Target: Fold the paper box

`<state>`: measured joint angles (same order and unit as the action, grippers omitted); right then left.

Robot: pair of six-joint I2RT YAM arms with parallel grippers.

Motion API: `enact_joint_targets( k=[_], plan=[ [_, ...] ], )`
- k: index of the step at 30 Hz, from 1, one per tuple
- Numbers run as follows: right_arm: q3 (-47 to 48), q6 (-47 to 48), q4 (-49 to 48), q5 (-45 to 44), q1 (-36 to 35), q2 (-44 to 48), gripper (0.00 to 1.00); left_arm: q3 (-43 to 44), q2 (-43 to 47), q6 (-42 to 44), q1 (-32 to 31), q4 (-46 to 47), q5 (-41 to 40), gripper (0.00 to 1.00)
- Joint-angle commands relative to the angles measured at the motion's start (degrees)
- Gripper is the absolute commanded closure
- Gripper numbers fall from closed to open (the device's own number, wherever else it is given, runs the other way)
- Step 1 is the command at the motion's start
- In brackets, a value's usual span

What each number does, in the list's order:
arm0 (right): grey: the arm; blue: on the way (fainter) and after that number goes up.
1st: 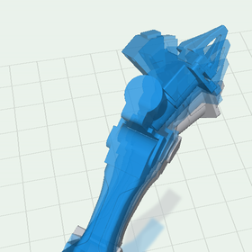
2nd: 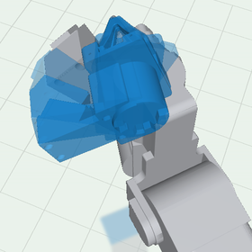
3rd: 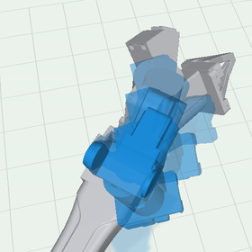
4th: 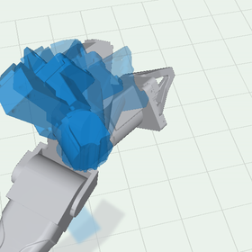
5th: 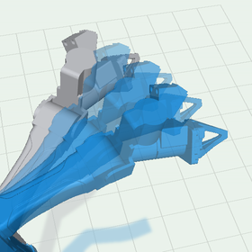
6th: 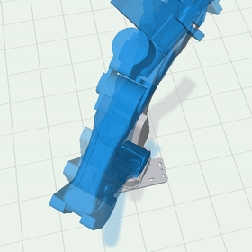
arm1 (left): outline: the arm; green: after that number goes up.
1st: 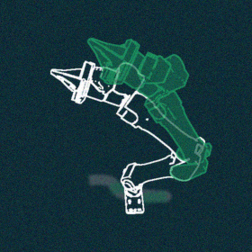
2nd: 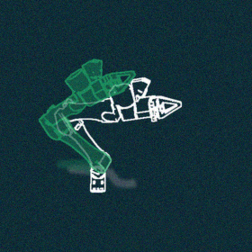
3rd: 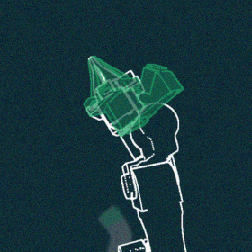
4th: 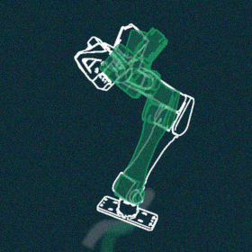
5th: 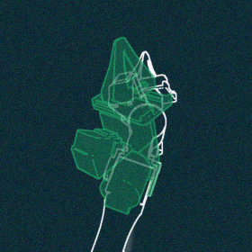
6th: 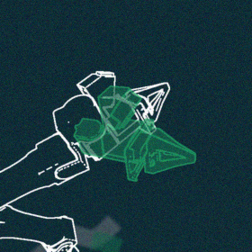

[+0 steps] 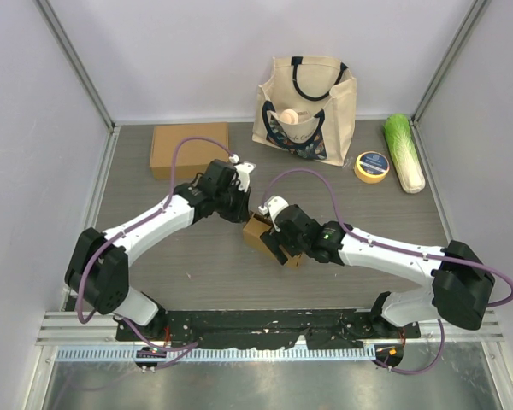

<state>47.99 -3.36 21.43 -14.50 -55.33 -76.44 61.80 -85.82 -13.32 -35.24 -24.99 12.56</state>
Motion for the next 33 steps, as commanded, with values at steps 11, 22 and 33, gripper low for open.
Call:
enact_joint_targets(
  k=[11,22,33],
  plan=[
    [6.15,2.65,0.63,-6.24,0.05,-5.99,0.13,10.00,1.45,1.37,-0.44,-12.34,2.56,1.00],
    [7.39,3.45,-0.33,-2.82,0.31,-5.75,0.11,11.59,-1.19,2.34,-0.26,-17.55,4.32,1.00],
    [6.50,-4.72,-2.09,-0.35,0.57,1.47,0.09,7.99,1.18,-3.55,0.09,-13.42,5.11,1.00]
  ],
)
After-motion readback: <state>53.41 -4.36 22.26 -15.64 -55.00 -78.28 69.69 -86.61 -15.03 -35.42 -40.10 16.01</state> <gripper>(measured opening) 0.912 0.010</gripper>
